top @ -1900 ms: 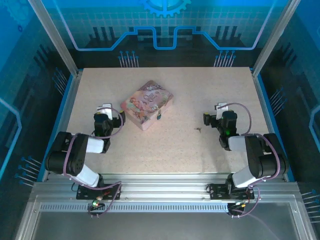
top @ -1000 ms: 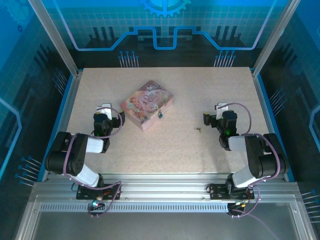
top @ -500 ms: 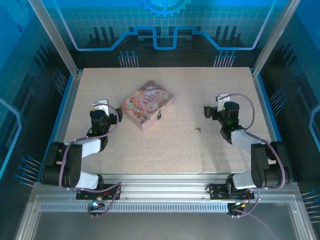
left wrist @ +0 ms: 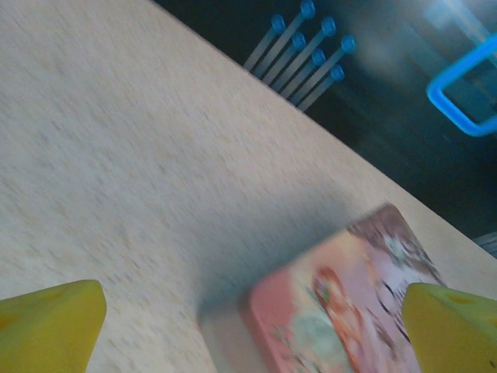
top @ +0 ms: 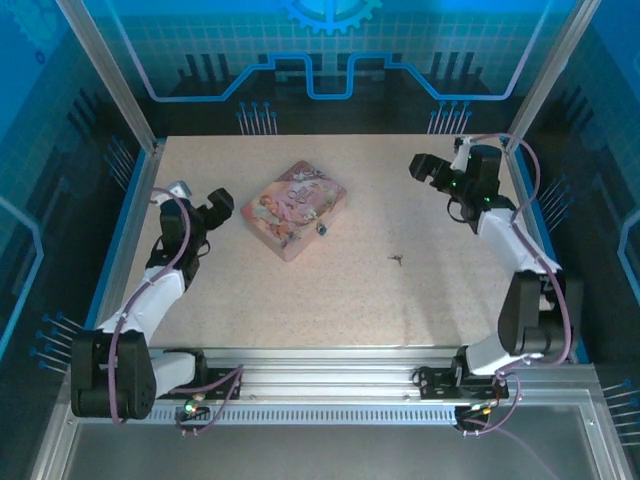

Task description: Unlock the padlock with the key

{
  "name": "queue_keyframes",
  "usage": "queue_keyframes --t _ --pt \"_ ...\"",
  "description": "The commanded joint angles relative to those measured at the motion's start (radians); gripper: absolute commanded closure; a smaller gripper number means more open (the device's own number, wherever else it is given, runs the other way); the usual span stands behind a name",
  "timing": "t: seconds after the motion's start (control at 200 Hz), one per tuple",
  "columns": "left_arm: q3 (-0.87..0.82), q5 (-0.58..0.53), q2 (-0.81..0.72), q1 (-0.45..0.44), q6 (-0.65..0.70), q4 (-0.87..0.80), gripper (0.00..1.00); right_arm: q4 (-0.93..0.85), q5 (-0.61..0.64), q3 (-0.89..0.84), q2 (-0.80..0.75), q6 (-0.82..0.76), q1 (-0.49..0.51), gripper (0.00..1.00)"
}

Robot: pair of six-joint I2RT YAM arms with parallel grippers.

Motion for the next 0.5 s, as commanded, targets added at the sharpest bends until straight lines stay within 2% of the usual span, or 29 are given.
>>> queue_keyframes --t 0.0,0.075,0.165,0.495 --pt "0.011 0.234 0.042 -0.001 -0.152 -0.066 0.01 -0.147 -0.155 0.081 0.095 0.037 0.056 0.03" --pt "-0.005 0.31 0.078 -0.01 -0.214 -0.026 0.01 -0.176 -0.17 0.149 0.17 0.024 0.088 0.04" --pt "-0.033 0.347 0.115 -0.034 -0.277 0.043 0.01 -0.211 -0.192 0.236 0.267 0.016 0.127 0.06" --pt "-0.03 0.364 0.25 -0.14 -0.354 0.173 0.01 -0.338 -0.215 0.567 0.579 0.007 0.265 0.13"
